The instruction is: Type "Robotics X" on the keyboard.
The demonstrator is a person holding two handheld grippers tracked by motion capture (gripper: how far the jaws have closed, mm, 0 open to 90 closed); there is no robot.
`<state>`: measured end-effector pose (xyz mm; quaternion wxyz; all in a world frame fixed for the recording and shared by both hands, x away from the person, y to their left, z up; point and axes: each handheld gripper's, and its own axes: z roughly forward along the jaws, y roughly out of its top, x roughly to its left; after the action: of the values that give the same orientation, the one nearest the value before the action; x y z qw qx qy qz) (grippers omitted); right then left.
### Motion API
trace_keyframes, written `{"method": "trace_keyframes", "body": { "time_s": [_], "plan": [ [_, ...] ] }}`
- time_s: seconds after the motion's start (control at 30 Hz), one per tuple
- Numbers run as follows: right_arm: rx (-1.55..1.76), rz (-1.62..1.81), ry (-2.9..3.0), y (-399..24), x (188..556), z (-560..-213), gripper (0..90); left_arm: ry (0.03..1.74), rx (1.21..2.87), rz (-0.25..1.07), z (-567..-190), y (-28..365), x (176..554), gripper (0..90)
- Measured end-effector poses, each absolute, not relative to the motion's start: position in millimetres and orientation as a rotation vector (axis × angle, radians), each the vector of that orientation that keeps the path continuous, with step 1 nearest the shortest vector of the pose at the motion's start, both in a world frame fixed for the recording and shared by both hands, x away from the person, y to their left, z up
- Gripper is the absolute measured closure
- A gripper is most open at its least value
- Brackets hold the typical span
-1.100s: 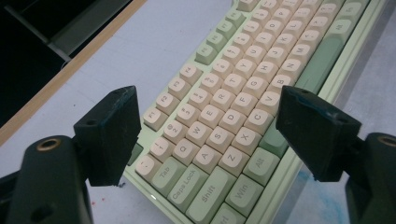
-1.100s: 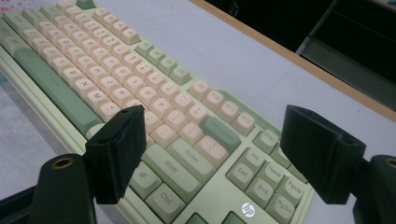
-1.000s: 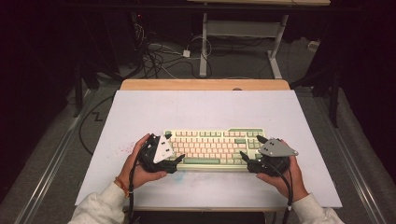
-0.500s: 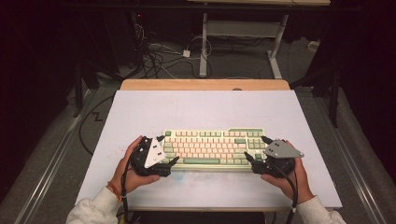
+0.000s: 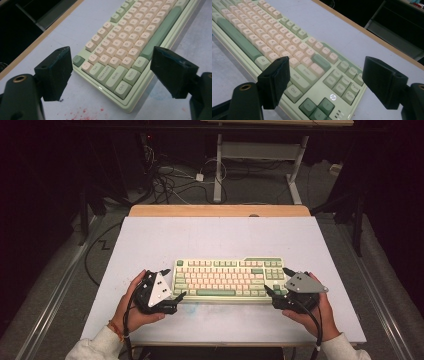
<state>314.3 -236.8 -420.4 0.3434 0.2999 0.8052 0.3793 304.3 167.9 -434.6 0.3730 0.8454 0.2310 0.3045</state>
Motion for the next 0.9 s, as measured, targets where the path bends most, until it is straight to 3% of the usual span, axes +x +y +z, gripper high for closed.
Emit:
{"method": "trace_keyframes", "body": {
  "time_s": [0.9],
  "plan": [
    [0.845,0.984,2.051,-265.3,303.7,-426.0,20.2,0.71,2.15,0.794,-448.8,203.4,287.3,16.0]
  ]
}}
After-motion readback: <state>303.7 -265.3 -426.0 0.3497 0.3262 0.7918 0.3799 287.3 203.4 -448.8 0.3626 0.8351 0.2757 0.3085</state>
